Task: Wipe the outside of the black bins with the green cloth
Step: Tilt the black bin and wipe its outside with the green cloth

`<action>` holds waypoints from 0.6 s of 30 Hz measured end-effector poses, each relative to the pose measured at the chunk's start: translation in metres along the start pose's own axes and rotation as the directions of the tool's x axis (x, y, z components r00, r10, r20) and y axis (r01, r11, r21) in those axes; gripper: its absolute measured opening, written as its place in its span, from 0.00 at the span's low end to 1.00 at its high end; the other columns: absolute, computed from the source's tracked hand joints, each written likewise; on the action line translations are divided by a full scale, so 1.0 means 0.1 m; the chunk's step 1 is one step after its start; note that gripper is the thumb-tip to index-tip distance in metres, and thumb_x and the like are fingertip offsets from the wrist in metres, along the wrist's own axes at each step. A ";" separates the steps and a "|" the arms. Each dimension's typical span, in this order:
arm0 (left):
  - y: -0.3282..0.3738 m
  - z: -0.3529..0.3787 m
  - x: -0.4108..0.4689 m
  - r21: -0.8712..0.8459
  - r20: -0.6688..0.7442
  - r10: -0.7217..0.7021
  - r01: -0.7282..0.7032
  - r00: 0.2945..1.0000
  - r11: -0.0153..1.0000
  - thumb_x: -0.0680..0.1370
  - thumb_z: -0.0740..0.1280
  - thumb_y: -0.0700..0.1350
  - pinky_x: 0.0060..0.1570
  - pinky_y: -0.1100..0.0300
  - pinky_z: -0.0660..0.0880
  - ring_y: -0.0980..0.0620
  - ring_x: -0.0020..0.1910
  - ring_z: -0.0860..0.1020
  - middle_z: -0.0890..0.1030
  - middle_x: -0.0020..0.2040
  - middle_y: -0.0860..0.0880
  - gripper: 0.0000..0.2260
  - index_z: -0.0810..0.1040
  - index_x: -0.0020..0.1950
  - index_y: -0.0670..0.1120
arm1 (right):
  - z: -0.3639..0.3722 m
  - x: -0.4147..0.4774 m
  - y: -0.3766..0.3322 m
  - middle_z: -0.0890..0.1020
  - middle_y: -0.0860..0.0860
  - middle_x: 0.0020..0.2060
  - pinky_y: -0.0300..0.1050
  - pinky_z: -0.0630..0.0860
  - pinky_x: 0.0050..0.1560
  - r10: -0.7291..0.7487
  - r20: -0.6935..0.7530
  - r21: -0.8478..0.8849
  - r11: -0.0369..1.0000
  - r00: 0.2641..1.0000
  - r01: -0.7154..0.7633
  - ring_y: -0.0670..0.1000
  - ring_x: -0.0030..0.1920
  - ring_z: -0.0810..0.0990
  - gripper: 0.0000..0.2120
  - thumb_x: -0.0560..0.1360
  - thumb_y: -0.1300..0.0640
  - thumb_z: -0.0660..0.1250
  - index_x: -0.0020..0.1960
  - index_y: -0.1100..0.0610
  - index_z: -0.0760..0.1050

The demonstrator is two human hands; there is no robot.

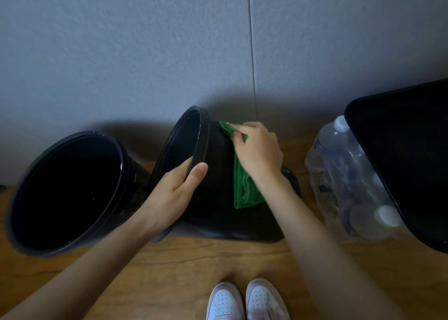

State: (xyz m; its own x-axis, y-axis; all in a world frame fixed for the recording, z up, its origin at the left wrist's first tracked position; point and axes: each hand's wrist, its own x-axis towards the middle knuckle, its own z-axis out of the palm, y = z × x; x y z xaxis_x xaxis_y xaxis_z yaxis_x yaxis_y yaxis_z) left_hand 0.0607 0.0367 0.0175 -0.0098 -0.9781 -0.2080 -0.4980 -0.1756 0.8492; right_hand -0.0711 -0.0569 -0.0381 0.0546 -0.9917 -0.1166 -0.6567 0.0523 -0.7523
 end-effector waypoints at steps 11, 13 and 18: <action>0.07 0.07 0.01 -0.007 -0.017 0.022 -0.022 1.000 1.000 0.75 0.55 0.55 0.46 0.83 0.66 0.75 0.52 0.74 0.78 0.49 0.73 0.12 0.73 0.54 0.62 | 0.02 -0.78 -0.18 0.67 0.46 0.69 0.46 0.76 0.50 -0.256 -0.161 0.082 0.959 0.953 0.271 0.52 0.66 0.64 0.18 0.77 0.53 0.60 0.67 0.43 0.70; 0.08 0.05 0.01 -0.005 -0.018 0.004 -0.004 1.000 1.000 0.74 0.54 0.54 0.46 0.82 0.66 0.78 0.50 0.73 0.79 0.47 0.74 0.10 0.72 0.52 0.64 | 0.01 -0.68 -0.11 0.68 0.46 0.68 0.44 0.74 0.47 -0.302 -0.148 0.055 0.948 0.942 0.312 0.52 0.64 0.66 0.18 0.77 0.54 0.61 0.66 0.43 0.71; 0.02 -0.01 0.00 -0.015 -0.031 -0.054 0.054 0.998 0.998 0.72 0.54 0.57 0.43 0.78 0.70 0.67 0.47 0.77 0.80 0.52 0.49 0.12 0.75 0.48 0.58 | 0.01 -0.11 0.58 0.71 0.45 0.65 0.46 0.71 0.51 0.027 -0.048 -0.075 0.997 0.998 -0.030 0.55 0.60 0.70 0.14 0.78 0.53 0.58 0.61 0.44 0.76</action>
State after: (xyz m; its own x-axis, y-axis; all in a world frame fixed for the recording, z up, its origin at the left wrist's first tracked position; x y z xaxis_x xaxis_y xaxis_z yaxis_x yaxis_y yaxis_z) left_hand 0.0610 0.0362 0.0194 0.0444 -0.9701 -0.2387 -0.4846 -0.2298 0.8440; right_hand -0.1091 -0.0431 -0.0810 0.0007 -0.9944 -0.1053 -0.7127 0.0734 -0.6977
